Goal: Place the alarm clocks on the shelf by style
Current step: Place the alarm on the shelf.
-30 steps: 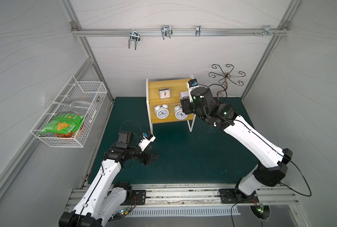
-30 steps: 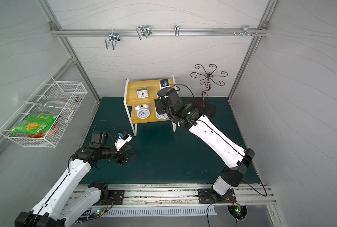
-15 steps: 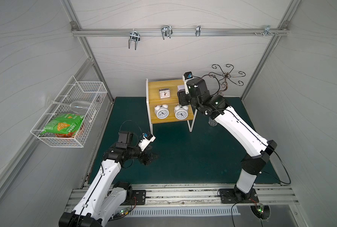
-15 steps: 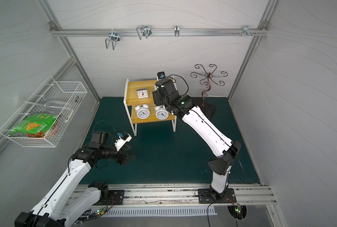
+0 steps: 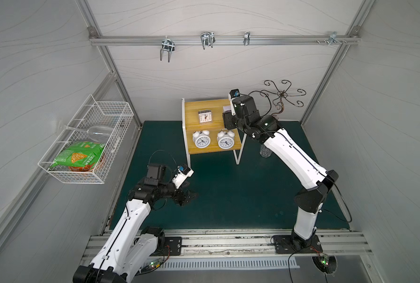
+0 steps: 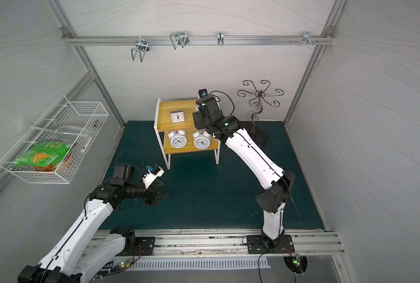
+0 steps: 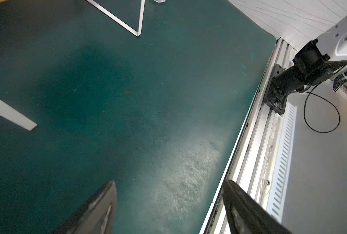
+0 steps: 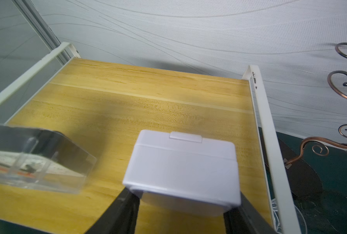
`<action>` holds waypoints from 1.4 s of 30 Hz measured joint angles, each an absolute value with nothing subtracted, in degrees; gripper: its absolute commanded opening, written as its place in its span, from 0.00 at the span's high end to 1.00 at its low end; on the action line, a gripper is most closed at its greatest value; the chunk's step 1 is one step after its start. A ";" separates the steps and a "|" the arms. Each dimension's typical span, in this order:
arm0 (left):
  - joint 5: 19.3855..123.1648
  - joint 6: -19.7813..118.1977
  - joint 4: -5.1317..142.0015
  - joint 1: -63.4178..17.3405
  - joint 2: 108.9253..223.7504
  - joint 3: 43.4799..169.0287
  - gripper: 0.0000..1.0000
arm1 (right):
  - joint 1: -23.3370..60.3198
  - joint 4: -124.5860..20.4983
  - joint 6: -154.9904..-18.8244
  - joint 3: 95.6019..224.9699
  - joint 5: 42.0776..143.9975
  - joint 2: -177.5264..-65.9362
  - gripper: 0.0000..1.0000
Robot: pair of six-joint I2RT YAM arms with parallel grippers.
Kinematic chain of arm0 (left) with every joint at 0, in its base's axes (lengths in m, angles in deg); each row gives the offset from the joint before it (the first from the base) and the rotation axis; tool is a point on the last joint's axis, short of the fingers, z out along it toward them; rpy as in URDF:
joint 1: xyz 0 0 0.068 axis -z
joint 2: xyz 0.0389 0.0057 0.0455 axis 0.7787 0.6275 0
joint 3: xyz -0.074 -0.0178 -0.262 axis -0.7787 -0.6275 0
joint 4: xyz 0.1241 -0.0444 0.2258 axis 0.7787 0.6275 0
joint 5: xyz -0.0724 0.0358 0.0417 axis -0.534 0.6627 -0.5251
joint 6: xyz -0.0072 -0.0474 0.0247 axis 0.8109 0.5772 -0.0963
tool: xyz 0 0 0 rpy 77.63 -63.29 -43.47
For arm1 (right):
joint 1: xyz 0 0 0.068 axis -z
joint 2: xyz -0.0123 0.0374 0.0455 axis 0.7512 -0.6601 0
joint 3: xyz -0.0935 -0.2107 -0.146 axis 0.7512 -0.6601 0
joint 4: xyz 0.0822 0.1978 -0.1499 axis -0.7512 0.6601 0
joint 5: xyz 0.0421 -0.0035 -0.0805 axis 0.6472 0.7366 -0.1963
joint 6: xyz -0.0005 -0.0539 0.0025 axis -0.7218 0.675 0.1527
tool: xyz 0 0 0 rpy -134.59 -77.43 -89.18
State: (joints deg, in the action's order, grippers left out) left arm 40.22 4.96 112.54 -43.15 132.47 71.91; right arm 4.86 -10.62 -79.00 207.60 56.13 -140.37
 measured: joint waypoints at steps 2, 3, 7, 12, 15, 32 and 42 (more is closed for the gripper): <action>40.24 4.96 112.54 -43.15 132.47 71.91 0.15 | 4.99 -11.00 -78.98 207.71 56.24 -140.59 0.42; 40.26 4.94 112.54 -43.15 132.47 71.91 0.15 | 5.06 -11.06 -78.98 207.78 56.26 -140.68 0.42; 40.26 4.94 112.52 -43.15 132.47 71.91 0.16 | 5.12 -11.19 -78.93 208.08 56.31 -141.00 0.42; 40.28 4.96 112.52 -43.15 132.47 71.91 0.16 | 5.17 -11.26 -78.91 208.26 56.31 -141.20 0.41; 40.33 4.96 112.52 -43.15 132.47 71.91 0.16 | 5.19 -11.30 -78.91 208.41 56.29 -141.31 0.38; 40.59 4.94 112.52 -43.15 132.47 71.91 0.16 | 5.23 -11.15 -78.95 208.46 56.48 -141.29 0.03; 42.31 5.11 111.99 -43.15 132.78 71.91 0.15 | 5.23 -11.06 -79.17 200.26 58.65 -132.68 0.01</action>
State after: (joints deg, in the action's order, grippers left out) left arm 42.31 5.11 111.99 -43.15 132.78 71.91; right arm 5.23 -11.06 -79.17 200.26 58.65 -132.68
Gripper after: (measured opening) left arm 0.851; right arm 0.989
